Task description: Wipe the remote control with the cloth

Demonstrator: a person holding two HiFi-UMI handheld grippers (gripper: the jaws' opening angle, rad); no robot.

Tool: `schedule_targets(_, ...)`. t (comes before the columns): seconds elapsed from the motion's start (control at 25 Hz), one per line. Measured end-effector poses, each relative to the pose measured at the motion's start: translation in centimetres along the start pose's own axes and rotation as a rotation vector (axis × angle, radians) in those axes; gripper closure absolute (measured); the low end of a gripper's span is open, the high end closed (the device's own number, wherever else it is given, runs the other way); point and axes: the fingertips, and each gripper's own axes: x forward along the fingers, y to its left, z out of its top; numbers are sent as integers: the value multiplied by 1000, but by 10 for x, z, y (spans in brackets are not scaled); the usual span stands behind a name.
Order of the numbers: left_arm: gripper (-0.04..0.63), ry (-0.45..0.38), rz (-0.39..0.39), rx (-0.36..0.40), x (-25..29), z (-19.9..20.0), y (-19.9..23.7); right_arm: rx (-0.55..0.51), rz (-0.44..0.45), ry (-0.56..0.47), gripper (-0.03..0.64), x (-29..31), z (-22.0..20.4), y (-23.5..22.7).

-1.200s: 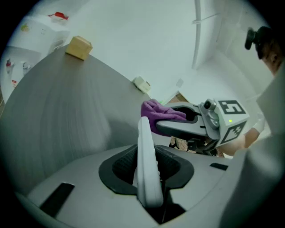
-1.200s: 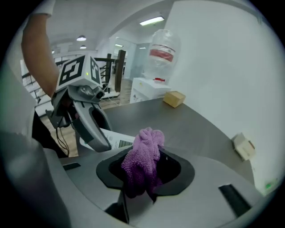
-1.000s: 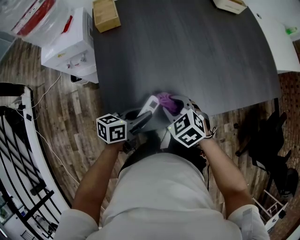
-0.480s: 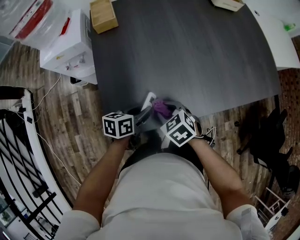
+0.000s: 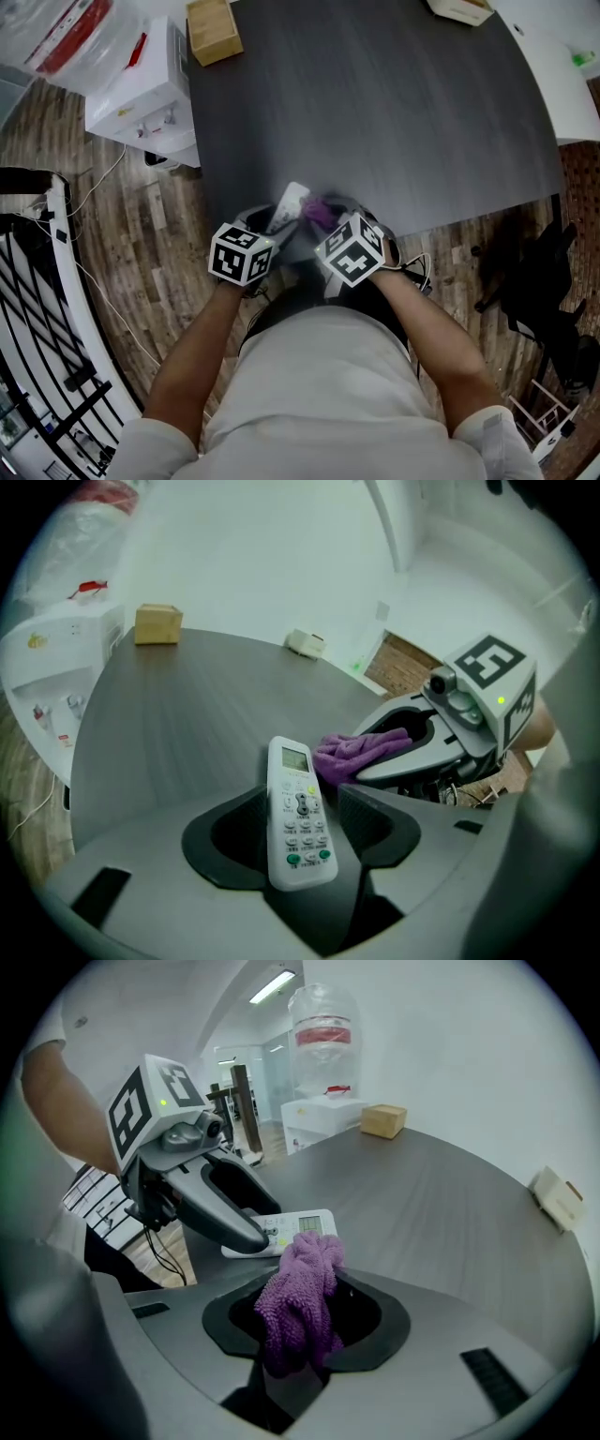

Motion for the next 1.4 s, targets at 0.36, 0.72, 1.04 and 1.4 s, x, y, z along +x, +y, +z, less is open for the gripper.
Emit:
schedule_targets(0.36, 380, 7, -18, -44, -10, -20, -5, 182, 17, -50, 486, -1, 1, 4)
schedule_targets(0.72, 380, 0, -57, -105, -4, -21, -15, 221, 9, -66, 486, 1, 5, 2)
schedule_targets(1.04, 380, 19, -9, -116, 0, -15, -12, 228, -3, -92, 486, 0, 14, -7)
schedule_targets(1.4, 339, 101, 220, 8, 7, 5, -9, 341, -131, -166, 486, -28, 4, -38)
